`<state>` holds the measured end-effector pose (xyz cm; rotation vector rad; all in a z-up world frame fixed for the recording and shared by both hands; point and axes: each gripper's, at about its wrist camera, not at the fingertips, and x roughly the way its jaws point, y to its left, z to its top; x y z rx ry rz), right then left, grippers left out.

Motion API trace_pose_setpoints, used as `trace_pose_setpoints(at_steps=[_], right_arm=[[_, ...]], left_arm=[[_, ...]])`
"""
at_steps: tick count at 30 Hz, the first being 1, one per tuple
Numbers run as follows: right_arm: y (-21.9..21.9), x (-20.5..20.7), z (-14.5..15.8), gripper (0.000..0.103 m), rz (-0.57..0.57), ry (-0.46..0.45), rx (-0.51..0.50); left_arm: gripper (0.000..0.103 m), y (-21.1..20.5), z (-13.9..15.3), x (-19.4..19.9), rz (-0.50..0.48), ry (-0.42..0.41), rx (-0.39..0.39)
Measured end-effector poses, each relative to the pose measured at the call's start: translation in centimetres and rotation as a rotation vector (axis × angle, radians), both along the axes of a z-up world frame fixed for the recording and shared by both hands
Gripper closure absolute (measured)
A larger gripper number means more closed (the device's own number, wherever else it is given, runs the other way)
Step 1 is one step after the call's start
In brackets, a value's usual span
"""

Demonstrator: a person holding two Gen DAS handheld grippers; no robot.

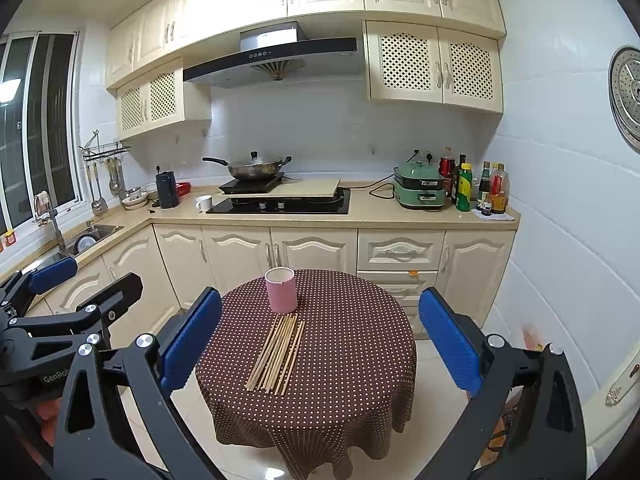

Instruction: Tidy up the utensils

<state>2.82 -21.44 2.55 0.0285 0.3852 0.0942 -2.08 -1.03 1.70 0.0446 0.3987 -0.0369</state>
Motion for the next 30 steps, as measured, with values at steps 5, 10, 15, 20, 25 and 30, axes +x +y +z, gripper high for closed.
trace_pose_setpoints(at_steps=[5,10,15,20,25,30], right_arm=[[0.2,-0.3,0.0,0.008,0.004,0.005,0.001],[0.1,-0.3,0.3,0.008,0.006,0.013,0.004],[0.1,-0.3,0.4,0.008,0.006,0.014,0.005],[0.1,-0.5,0.3,0.008,0.002,0.016,0.011],[0.0,-0.4,0.4,0.008,0.000,0.023,0.017],[-0.4,-0.1,0.4,0.008,-0.001,0.026,0.028]], left_arm=[[0.005,-0.3,0.2,0.0,0.005,0.002,0.007],[0.006,-0.3,0.3,-0.1,0.005,0.012,0.002],[0.006,0.0,0.3,-0.1,0.007,0.013,0.001],[0.006,0.3,-0.1,-0.2,-0.003,0.019,-0.015],[0.006,0.5,-0.6,-0.3,-0.007,0.021,-0.015],[0.006,0.2,-0.9,-0.2,-0.009,0.021,-0.010]])
